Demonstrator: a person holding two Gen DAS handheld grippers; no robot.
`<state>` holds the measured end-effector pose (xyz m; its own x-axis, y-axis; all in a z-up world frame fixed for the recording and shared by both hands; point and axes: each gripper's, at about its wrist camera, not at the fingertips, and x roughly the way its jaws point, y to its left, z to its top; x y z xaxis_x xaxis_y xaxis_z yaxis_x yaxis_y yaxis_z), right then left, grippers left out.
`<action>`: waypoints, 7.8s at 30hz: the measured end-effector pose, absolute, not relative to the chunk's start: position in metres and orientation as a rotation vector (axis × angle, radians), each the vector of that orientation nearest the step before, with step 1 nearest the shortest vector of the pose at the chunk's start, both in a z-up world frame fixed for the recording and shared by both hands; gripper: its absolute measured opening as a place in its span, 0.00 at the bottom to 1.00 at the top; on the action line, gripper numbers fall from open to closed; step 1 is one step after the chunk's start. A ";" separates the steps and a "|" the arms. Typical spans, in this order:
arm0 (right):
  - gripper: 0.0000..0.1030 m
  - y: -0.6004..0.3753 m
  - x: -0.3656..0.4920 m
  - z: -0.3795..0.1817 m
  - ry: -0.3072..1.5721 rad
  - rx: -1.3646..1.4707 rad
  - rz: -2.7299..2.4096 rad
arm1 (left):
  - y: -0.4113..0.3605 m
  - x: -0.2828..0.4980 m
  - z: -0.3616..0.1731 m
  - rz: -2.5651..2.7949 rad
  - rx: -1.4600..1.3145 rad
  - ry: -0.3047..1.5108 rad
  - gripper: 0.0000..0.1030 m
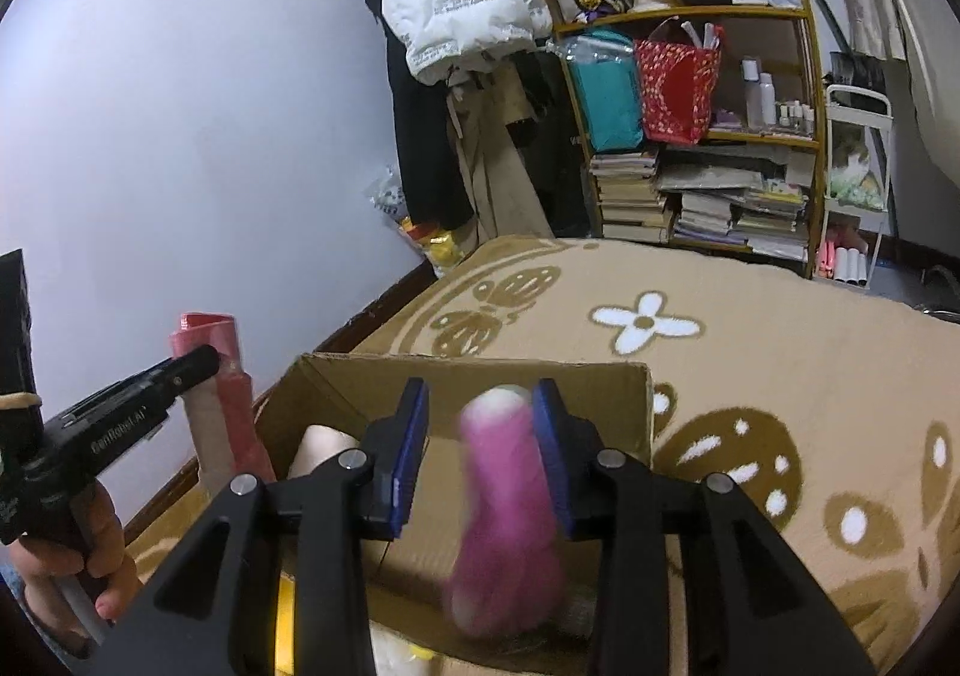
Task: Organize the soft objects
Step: 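Carry the towel and bunny over the box and release them inside, then withdraw both open tools back toward the remaining plush toys, then grasp the black Face tissue pack with left tool while right tool grasps the white-haired doll, then carry the tissue pack and doll over the box and release them inside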
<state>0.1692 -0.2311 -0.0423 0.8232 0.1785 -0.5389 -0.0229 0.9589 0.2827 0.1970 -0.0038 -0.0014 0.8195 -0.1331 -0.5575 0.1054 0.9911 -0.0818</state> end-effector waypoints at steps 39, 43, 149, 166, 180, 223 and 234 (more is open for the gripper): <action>1.00 -0.218 0.130 -0.019 0.657 0.244 0.059 | 0.002 0.143 0.022 -0.037 0.127 0.617 1.00; 1.00 -0.214 0.118 -0.007 0.646 0.234 0.065 | 0.013 0.129 0.032 -0.027 0.112 0.639 1.00; 0.88 -0.152 0.061 -0.173 1.159 0.188 0.061 | 0.016 0.083 -0.157 -0.050 0.038 1.429 0.72; 0.64 -0.140 0.054 -0.158 1.074 0.160 0.091 | 0.013 0.072 -0.142 -0.087 0.046 1.349 0.44; 0.63 -0.155 0.039 -0.134 0.996 0.186 0.084 | 0.020 0.056 -0.104 -0.046 0.043 1.204 0.44; 0.63 -0.156 0.057 -0.019 0.666 0.061 0.085 | -0.008 0.086 0.029 -0.086 0.161 0.684 0.44; 0.63 -0.162 0.094 0.007 0.573 -0.027 0.114 | -0.026 0.132 0.047 -0.104 0.196 0.623 0.44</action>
<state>0.0935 -0.1616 0.0072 0.8342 0.1002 -0.5423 -0.1154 0.9933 0.0061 0.1321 -0.0256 0.0471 0.8077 -0.0377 -0.5883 0.1556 0.9762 0.1510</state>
